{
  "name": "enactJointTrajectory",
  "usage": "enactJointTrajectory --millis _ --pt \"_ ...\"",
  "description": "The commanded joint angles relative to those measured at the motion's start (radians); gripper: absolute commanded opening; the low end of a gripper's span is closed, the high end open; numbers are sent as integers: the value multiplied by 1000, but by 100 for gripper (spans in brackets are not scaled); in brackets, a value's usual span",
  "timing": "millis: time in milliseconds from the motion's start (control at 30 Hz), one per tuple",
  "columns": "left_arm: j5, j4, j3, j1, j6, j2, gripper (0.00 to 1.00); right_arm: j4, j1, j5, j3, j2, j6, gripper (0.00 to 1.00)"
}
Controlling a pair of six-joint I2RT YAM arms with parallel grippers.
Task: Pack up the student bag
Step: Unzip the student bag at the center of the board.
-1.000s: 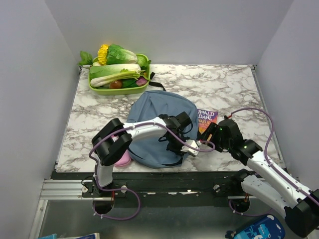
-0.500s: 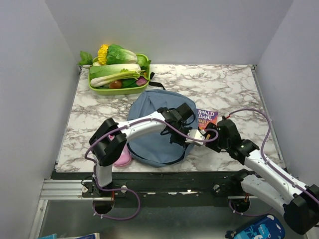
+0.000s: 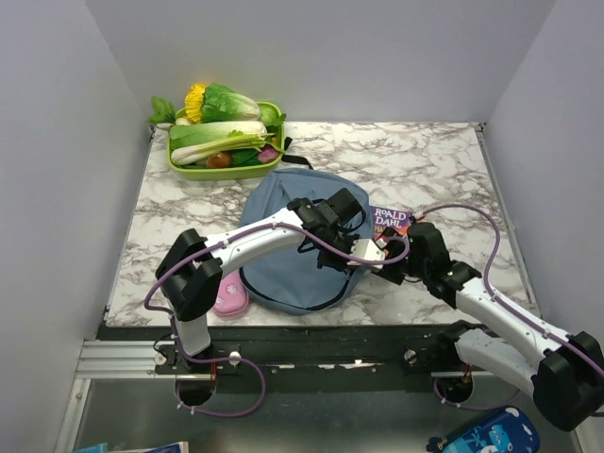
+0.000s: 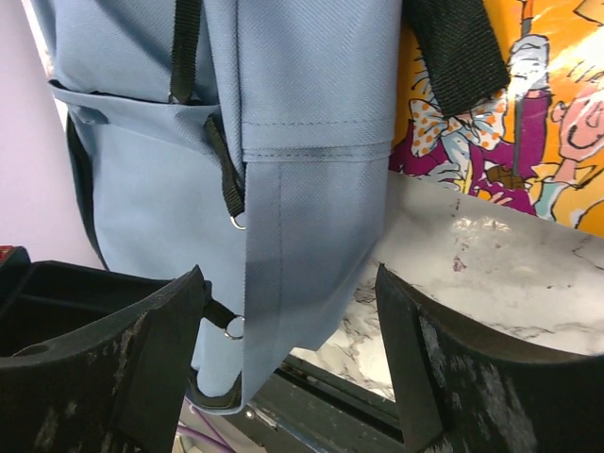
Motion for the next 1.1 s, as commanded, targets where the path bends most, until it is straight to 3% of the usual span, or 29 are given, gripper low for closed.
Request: enactJointTrajectory --millis 0,167,367,467,500,600,800,1067 --pt "-21 -16 33 0 -25 -21 0 62 -6 -57 13 19 9 81" --pt "-34 -8 71 -4 -43 -3 0 71 -3 -89 26 115 -30 77" --pt "-41 -14 127 -17 -59 34 0 63 28 -63 85 186 -87 60" --pt "-49 -28 154 -26 -59 45 0 65 29 -48 103 180 -93 45" --pt "-51 -30 173 -26 -59 48 0 62 28 -40 109 175 -103 29" --pt "-64 -41 191 -26 -65 43 0 -6 28 14 176 159 -151 1" --pt "-115 -30 200 -23 -82 14 0 -119 28 156 356 195 -281 1" --pt "-189 -30 199 -12 -137 -50 0 -119 -27 244 413 335 -364 1"
